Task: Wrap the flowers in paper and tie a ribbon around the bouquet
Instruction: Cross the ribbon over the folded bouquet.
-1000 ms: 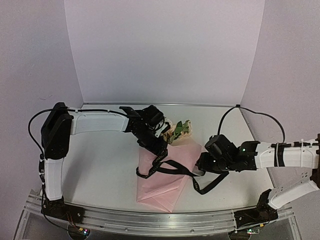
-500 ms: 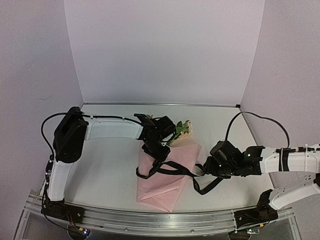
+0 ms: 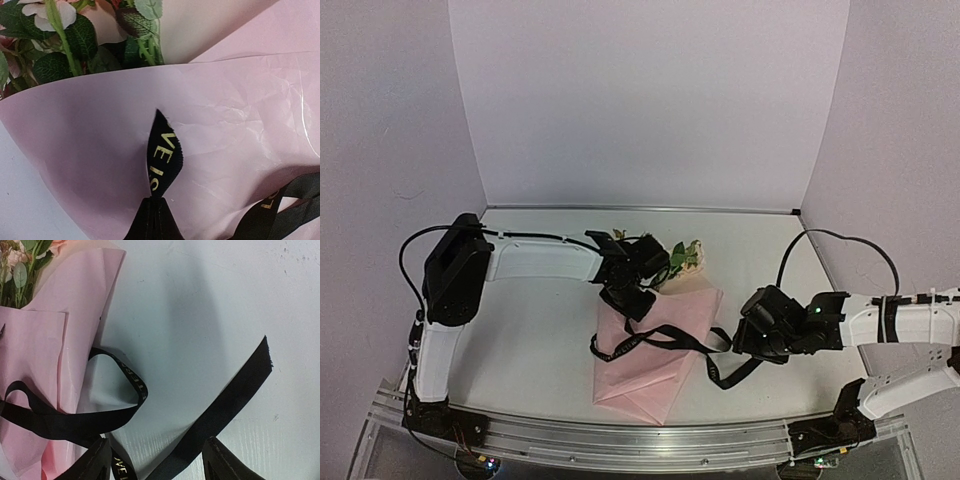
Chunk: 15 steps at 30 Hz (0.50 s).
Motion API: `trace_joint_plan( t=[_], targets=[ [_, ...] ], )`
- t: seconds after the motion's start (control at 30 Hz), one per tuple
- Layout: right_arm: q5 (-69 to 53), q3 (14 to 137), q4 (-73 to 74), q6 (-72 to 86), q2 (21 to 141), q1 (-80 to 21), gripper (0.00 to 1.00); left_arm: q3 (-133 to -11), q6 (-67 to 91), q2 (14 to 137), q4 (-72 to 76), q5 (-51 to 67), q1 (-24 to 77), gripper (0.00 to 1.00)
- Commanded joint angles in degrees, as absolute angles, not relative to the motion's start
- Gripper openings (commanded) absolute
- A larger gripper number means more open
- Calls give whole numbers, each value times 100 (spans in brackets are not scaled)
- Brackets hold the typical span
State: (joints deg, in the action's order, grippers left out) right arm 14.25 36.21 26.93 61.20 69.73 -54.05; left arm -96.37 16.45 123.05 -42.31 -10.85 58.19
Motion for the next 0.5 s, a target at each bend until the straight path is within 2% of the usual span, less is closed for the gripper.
trace_joint_plan(
  t=[0.0,0.23,0.47],
  targets=[
    [1240,3829,3067,5911,6884,-5523,66,-9373,1785,11561,-3796,-1430,5752,0],
    [945,4458,2855,4856,7776,-5773,65,-8706,2098,10865,-3250,-1028,5387,0],
    [484,4959,2345,4459,8855,-5800,56,-8302,2235,10524,-3043,-756,5065,0]
  ],
)
